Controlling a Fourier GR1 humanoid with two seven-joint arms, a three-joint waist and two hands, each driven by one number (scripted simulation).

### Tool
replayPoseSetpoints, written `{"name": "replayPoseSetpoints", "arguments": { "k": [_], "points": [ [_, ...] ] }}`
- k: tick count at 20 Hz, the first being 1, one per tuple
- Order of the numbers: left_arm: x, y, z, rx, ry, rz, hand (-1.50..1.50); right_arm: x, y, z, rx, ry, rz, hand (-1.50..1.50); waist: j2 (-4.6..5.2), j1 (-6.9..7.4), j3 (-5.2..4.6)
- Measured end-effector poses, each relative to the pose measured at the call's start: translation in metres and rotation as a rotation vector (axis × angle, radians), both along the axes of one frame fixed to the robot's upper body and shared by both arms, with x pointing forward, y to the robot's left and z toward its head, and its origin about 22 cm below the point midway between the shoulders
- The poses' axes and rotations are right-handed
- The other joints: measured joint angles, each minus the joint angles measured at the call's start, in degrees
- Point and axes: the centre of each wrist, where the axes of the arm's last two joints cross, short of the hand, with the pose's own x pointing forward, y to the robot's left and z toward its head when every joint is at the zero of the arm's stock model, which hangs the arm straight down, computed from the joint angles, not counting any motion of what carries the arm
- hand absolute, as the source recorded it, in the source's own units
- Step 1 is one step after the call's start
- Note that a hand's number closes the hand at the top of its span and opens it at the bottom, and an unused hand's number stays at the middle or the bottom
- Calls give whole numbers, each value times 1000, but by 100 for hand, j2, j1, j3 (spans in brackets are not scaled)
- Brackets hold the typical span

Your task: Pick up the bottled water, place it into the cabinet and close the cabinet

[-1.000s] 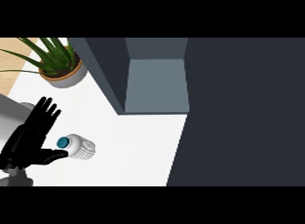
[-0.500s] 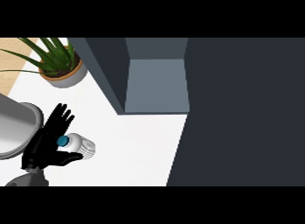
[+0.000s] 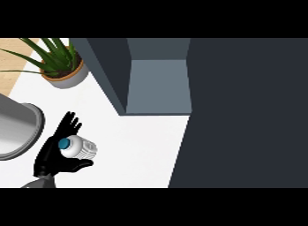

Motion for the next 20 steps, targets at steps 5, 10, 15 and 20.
{"name": "replayPoseSetpoints", "arguments": {
  "k": [5, 10, 15, 20],
  "points": [
    [-7, -1, -20, 5, 6, 18, -150, -3, 4, 0, 8, 4, 16, -150, -1, -15, -2],
    [-14, 0, -35, -8, 11, 32, -150, -2, 7, 2, 10, 11, 30, -150, 0, -5, -2],
    [-10, 1, -40, -49, -12, 37, -150, -1, 8, 3, 9, 10, 26, -150, 1, -11, -2],
    [-10, 2, -49, -105, -36, 38, 150, -1, 6, 2, 2, 13, 14, -150, -1, -17, 3]
  ]
}}
